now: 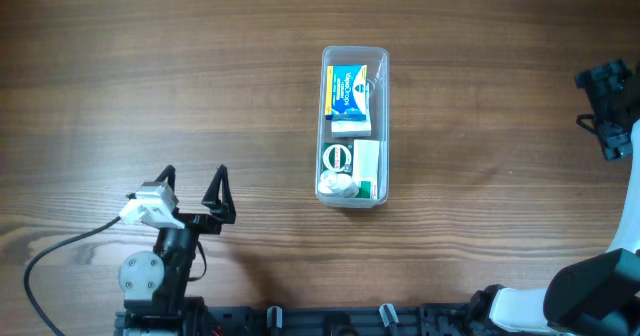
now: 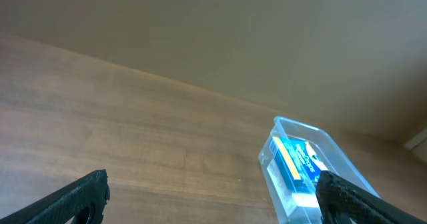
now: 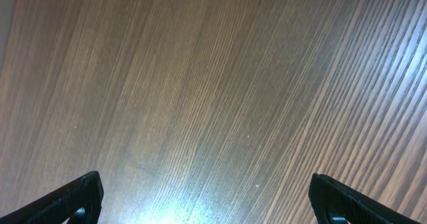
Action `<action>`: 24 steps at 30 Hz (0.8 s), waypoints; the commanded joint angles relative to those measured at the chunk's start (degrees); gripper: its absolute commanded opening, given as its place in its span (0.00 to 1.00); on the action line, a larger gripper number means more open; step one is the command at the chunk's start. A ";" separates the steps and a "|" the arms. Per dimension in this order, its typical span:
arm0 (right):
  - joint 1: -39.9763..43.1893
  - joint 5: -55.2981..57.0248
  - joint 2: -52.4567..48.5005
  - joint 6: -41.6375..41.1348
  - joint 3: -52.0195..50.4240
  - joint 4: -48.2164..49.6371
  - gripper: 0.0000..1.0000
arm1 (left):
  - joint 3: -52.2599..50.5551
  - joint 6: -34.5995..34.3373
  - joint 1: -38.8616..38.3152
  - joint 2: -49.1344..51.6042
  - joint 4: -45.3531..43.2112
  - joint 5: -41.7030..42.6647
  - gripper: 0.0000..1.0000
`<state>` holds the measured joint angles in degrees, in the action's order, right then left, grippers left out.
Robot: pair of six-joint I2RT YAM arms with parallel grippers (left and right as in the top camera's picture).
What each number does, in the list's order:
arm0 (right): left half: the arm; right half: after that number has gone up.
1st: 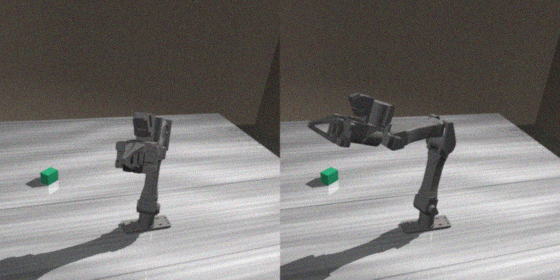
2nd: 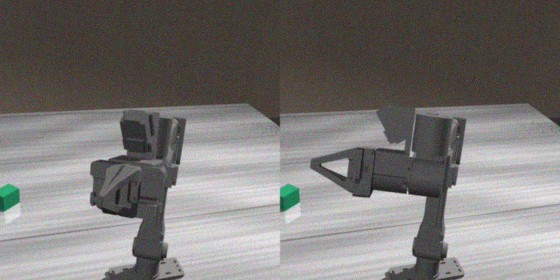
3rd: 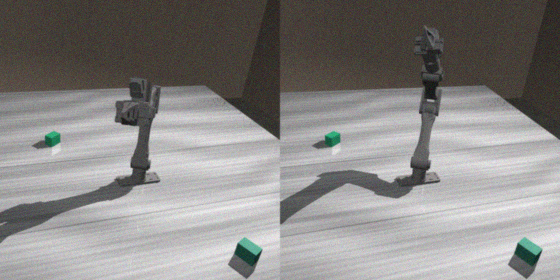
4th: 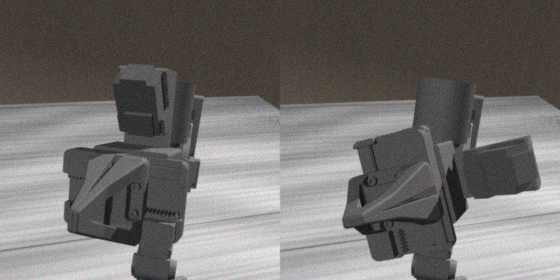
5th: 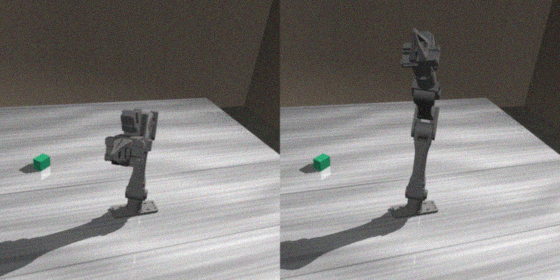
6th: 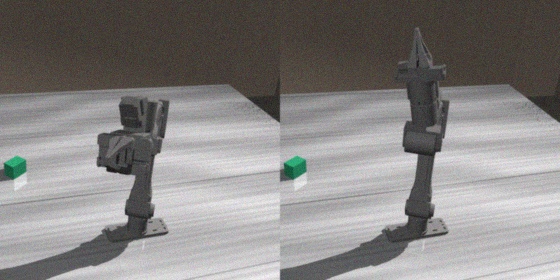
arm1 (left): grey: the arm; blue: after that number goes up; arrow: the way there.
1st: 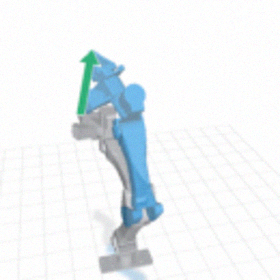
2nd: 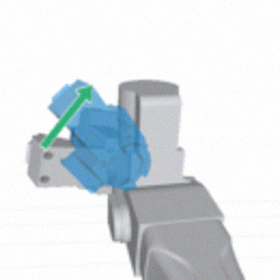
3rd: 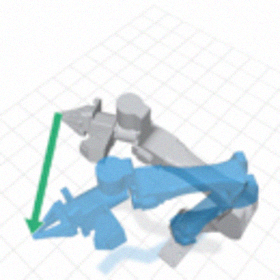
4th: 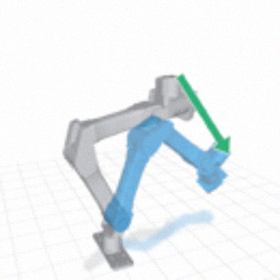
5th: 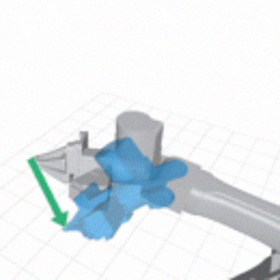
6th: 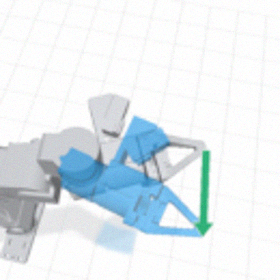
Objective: Pack container
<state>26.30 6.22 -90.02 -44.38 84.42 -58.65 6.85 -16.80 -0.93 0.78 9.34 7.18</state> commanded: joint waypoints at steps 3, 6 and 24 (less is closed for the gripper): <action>-0.13 -0.04 -0.52 -0.74 0.20 -0.02 1.00 | -6.56 4.76 0.50 -0.66 -8.07 1.77 1.00; -0.13 -0.04 -0.52 -0.74 0.20 0.00 1.00 | -6.54 13.46 0.52 -0.66 -7.61 5.88 1.00; -0.13 -0.04 -0.52 -0.76 0.20 -0.02 1.00 | -6.54 13.38 0.52 -0.61 -6.12 4.57 1.00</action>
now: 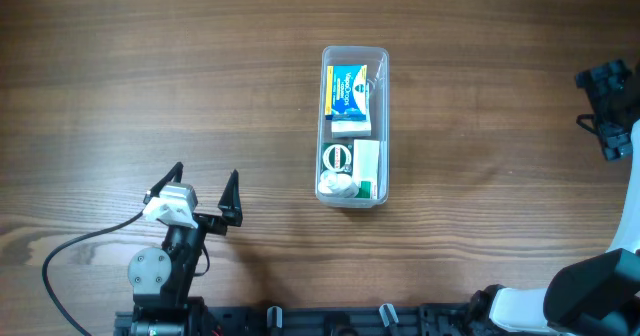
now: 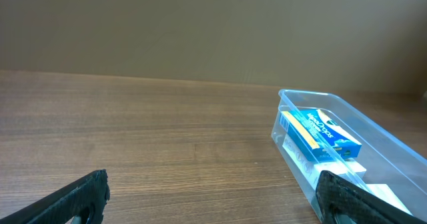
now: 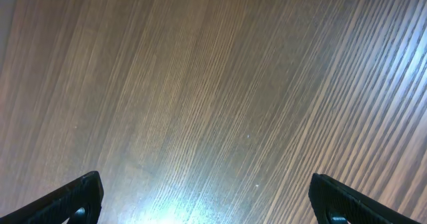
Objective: Pack container
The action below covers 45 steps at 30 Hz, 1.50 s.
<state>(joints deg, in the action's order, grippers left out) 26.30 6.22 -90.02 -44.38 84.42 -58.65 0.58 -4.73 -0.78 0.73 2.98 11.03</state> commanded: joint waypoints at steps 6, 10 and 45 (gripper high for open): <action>-0.13 -0.04 -0.52 -0.76 0.20 0.00 1.00 | -0.26 1.31 0.37 -0.57 0.24 0.70 1.00; -0.13 -0.04 -0.52 -0.76 0.20 0.00 1.00 | -0.26 1.31 0.37 -0.57 0.24 0.72 1.00; -25.40 -11.52 73.29 5.92 -46.95 29.90 1.00 | -0.26 1.31 0.37 -0.57 0.24 0.72 1.00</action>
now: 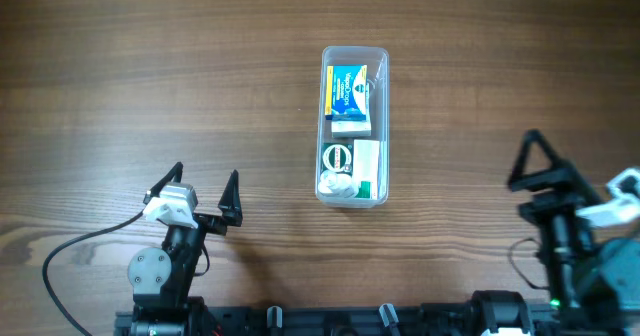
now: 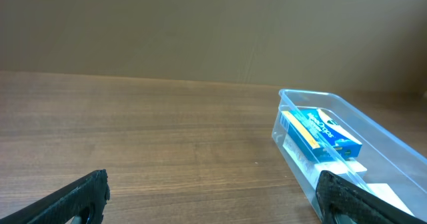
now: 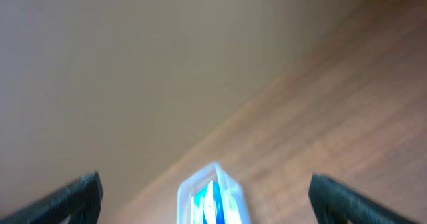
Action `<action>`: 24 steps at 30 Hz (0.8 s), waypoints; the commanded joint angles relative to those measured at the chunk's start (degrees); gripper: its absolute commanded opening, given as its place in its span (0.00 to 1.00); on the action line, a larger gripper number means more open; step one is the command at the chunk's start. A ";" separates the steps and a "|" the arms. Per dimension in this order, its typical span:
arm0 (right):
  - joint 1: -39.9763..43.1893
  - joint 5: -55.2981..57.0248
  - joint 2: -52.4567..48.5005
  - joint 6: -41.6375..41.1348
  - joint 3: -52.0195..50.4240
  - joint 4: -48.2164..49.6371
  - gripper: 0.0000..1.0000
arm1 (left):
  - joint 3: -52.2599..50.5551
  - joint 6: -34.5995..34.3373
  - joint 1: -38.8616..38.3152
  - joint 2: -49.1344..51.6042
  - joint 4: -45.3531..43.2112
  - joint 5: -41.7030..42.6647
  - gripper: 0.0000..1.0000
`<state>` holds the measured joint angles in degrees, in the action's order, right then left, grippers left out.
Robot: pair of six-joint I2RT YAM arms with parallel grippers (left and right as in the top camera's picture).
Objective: Pack container
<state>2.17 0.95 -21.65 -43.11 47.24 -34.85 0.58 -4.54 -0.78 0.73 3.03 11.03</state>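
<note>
A clear plastic container [image 1: 384, 126] lies at the table's middle, long side running front to back. In it are a blue and yellow box [image 1: 347, 88], a white and green box [image 1: 366, 164] and a round green-lidded item [image 1: 338, 157]. My left gripper [image 1: 203, 181] stands open at the front left with nothing between its fingers; its wrist view shows the container [image 2: 373, 159] ahead to the right. My right gripper [image 3: 207, 204] is open and empty at the front right, one finger [image 1: 527, 163] showing from overhead. Its blurred wrist view faces the container [image 3: 213, 192].
The wooden table [image 1: 150, 76] carries nothing else that I can see. A black rail [image 1: 330, 318] runs along the front edge between the two arm bases. A cable [image 1: 60, 251] loops from the left arm.
My right arm has moved from the far right edge at the back to the front right. Its camera faced bare wood then and faces the container now. The left arm has not moved.
At first my left gripper stood open at the front left and my right gripper sat open at the far right edge. Then the left had shifted slightly right and nearer the front, its view level. Now the right is at the front right.
</note>
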 commanded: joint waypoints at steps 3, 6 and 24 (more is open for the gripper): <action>-4.48 -7.06 10.67 9.64 -24.15 19.87 1.00 | -0.26 1.11 0.37 -0.57 0.20 0.72 1.00; -5.62 -7.04 13.92 12.72 -32.24 27.43 1.00 | -0.26 1.11 0.37 -0.57 0.20 0.72 1.00; -3.67 -8.31 21.46 39.89 -46.97 35.45 1.00 | -0.26 1.11 0.37 -0.57 0.20 0.72 1.00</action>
